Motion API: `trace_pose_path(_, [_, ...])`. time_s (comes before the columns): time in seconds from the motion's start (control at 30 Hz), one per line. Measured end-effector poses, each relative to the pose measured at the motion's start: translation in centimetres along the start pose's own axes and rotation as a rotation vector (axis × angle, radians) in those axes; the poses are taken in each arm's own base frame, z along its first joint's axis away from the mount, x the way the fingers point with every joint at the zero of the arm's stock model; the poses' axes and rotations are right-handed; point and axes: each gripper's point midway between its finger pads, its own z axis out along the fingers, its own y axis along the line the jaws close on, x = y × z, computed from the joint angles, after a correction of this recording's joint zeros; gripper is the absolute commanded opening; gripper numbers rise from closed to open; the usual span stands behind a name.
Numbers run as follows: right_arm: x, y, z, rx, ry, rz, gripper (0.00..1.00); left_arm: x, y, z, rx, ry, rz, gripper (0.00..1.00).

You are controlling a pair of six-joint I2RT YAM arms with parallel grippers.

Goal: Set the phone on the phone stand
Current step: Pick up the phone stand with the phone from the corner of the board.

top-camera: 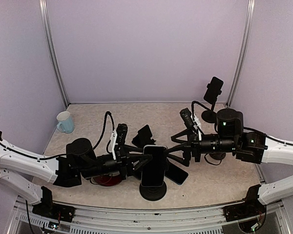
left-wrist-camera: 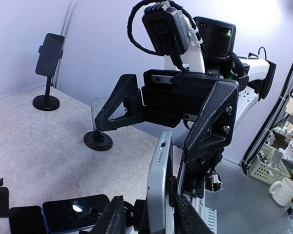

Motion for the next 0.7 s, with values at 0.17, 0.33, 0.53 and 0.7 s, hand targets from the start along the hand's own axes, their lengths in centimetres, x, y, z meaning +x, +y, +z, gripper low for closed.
trace_pose_path(0.17, [-0.2, -0.3, -0.4, 0.028, -0.013, -0.002, 1.0, -0.2, -0.1, -0.1, 0.001, -0.004, -0.009, 0.07])
trace_pose_path(0.33, [-0.2, -0.7, -0.4, 0.049, -0.016, -0.006, 1.0, -0.2, -0.1, -0.2, -0.002, 0.002, -0.013, 0.0])
trace_pose_path(0.53, [-0.2, -0.9, -0.4, 0.059, -0.017, -0.01, 1.0, -0.3, -0.1, -0.2, -0.009, 0.017, -0.009, 0.0])
trace_pose_path(0.7, [0.0, -1.2, -0.4, 0.074, -0.009, -0.013, 1.0, -0.4, 0.0, -0.1, -0.017, 0.032, 0.004, 0.0])
